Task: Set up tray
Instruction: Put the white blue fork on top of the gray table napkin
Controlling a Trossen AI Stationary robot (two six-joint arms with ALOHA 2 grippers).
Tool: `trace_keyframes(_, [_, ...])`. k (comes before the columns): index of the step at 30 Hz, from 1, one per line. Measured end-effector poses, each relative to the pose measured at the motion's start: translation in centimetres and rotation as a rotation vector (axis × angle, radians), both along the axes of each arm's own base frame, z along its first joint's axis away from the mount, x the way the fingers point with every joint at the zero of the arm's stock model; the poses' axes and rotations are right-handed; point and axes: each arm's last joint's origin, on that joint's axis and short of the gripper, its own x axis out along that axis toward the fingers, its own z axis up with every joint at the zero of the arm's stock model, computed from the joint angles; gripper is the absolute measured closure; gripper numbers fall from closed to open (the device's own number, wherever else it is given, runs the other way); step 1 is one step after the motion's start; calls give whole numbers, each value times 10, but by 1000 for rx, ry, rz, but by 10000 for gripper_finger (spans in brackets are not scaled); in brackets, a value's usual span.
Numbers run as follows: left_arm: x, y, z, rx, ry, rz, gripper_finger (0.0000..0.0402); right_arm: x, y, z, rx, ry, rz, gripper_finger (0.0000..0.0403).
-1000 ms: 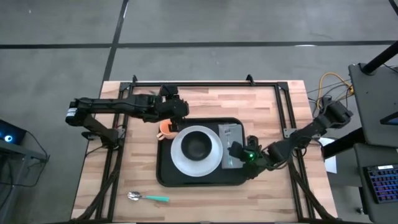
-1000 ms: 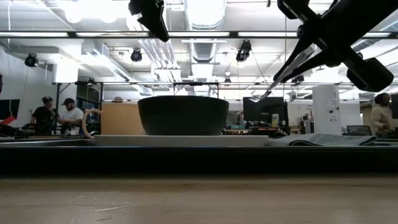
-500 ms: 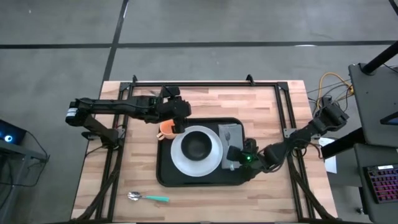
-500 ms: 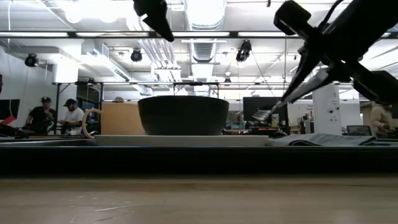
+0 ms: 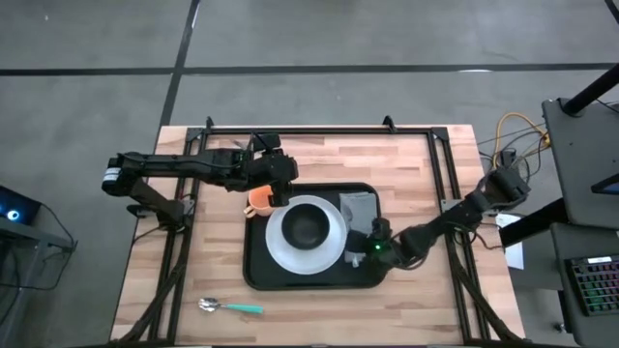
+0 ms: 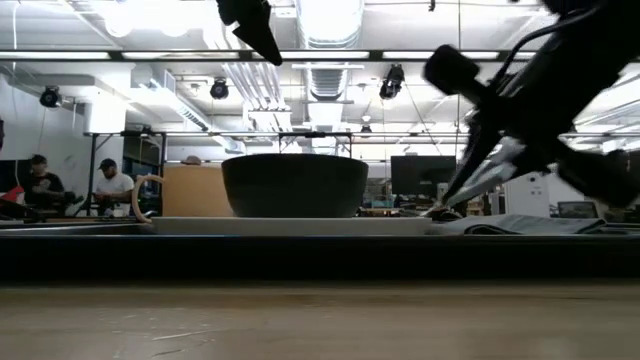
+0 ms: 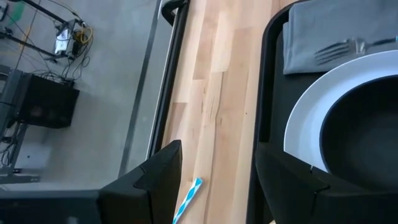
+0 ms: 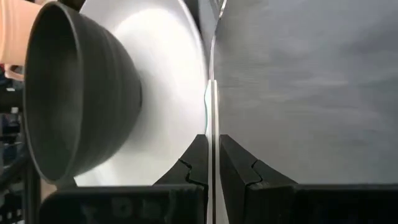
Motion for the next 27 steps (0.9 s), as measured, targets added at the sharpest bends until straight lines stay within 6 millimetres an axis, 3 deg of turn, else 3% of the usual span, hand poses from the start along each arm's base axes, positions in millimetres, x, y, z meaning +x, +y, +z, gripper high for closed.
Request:
trace_keyframes(4, [0,0,0,4,5,-4,217,6,-6,2,-5,4,5,394])
trace_keyframes(16, [-2,0,-3,4,37,-4,217,1,-14,6,-21,31,-9,393])
trace_keyframes(27, [-2,0,-4,4,41,-4,217,0,-13,5,5,42,-1,343])
